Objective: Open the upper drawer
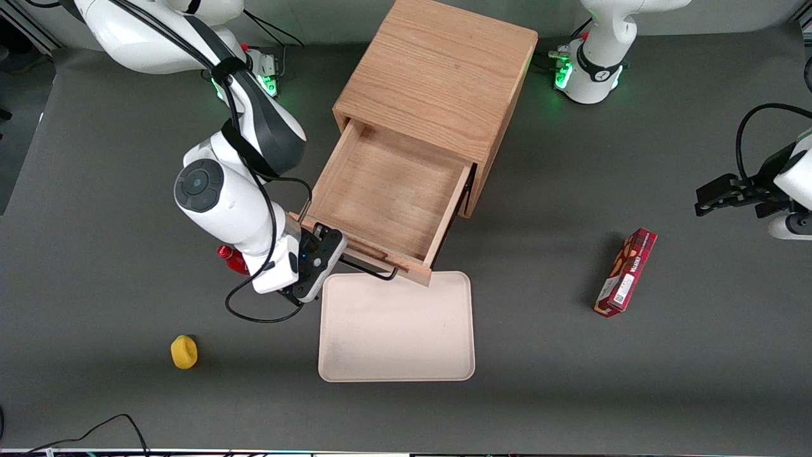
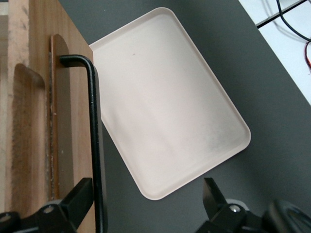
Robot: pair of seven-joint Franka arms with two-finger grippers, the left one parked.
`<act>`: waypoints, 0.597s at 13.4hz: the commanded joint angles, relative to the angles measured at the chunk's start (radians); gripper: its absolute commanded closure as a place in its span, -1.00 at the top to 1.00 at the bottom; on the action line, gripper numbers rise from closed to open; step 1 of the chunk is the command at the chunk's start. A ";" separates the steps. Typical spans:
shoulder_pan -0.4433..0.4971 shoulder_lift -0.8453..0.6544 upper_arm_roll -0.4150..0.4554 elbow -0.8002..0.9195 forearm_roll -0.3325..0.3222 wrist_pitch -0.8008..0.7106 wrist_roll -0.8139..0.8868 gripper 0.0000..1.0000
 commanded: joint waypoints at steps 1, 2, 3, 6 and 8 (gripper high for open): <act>-0.010 0.000 0.000 0.031 0.035 0.011 -0.011 1.00; -0.013 -0.012 -0.002 0.051 0.103 0.013 0.016 1.00; -0.025 -0.030 -0.002 0.072 0.176 0.010 0.045 1.00; -0.145 -0.176 -0.002 -0.004 0.342 -0.056 0.270 1.00; -0.221 -0.297 -0.023 -0.043 0.325 -0.212 0.473 1.00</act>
